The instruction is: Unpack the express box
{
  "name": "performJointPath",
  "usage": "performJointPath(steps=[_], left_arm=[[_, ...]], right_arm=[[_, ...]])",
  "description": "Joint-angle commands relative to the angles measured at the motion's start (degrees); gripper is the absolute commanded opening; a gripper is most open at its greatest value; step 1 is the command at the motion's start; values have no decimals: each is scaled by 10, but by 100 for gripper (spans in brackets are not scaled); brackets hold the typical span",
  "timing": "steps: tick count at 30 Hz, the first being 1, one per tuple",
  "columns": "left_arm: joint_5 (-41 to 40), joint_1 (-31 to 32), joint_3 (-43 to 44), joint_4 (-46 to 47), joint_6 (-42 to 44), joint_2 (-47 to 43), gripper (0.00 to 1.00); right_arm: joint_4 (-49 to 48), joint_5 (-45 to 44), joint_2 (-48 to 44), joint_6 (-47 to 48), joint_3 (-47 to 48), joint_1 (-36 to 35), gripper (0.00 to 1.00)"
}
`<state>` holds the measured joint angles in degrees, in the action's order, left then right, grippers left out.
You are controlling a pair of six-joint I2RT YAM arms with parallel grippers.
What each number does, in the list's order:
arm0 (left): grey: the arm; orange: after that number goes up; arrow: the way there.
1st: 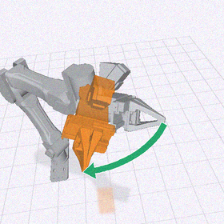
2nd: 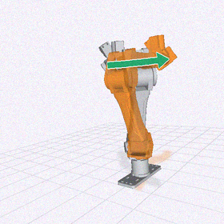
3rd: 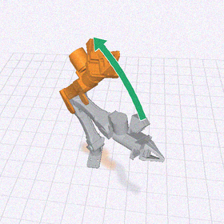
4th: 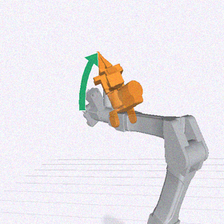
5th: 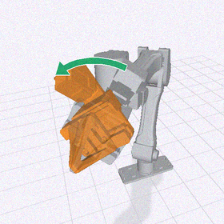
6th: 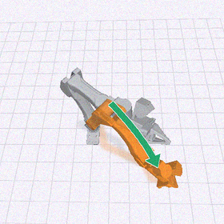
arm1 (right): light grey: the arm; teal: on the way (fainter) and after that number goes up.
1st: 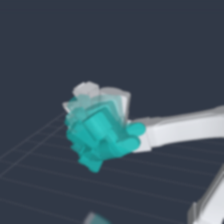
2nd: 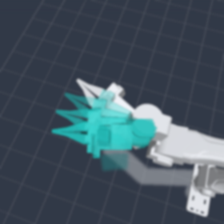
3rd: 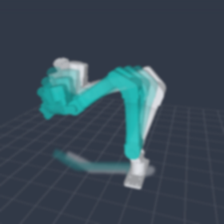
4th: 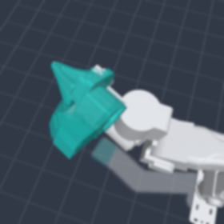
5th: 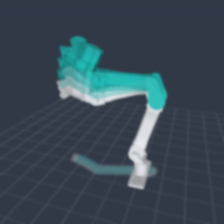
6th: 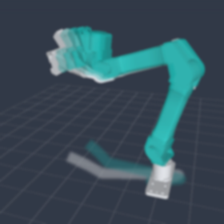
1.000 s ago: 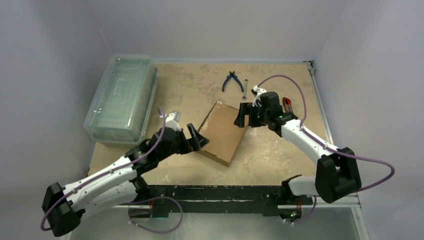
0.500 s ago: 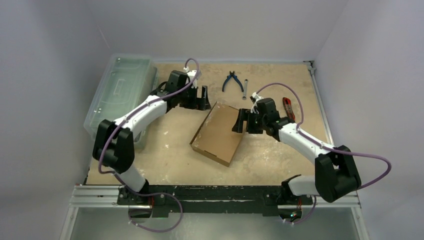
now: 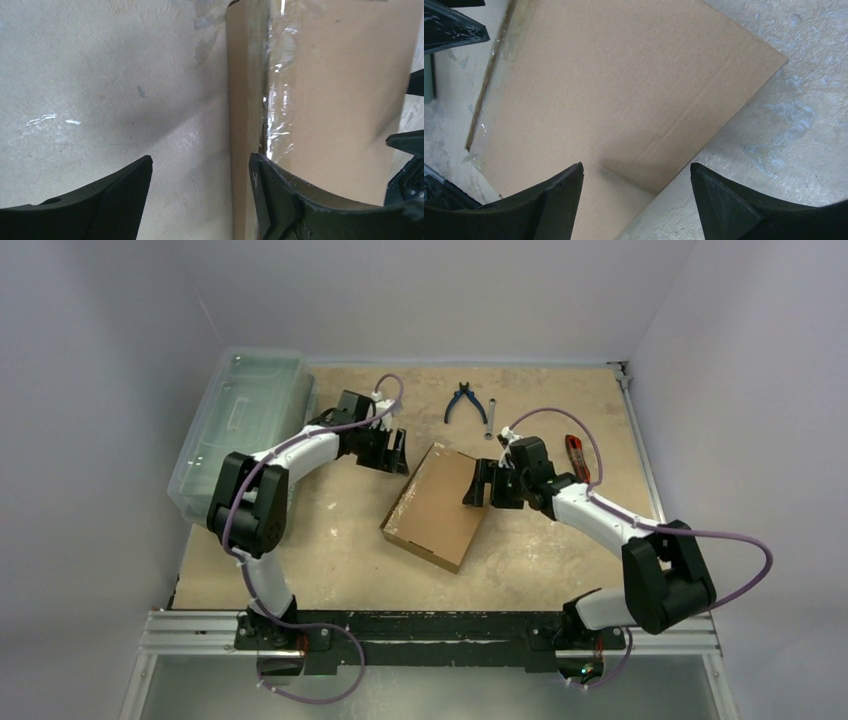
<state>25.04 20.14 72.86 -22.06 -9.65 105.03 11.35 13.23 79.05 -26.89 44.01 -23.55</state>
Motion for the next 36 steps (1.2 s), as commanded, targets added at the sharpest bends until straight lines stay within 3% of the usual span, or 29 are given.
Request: performJointPath(steps=[1,10,13,19,22,25,36], left_arm=[[13,-4,16,7,23,20,67],[31,-5,27,1,23,60,47],[36,-5,24,1,26,44,51],[-35,-7,-6,39,41,-70,56],[46,-7,-49,100,24,-106,62],[123,-7,-48,100,5,-80,60],[141,-7,-24,74,-7,-2,44]], right_arm=[[-26,13,5,1,7,-2,79],[-20,16,7,16,12,-3,71],[-21,13,9,16,9,-2,70],[-29,12,14,13,1,-2,70],[-24,8,19,17,3,-3,70],[-21,7,23,20,5,-3,68],[-17,5,25,21,11,-2,64]])
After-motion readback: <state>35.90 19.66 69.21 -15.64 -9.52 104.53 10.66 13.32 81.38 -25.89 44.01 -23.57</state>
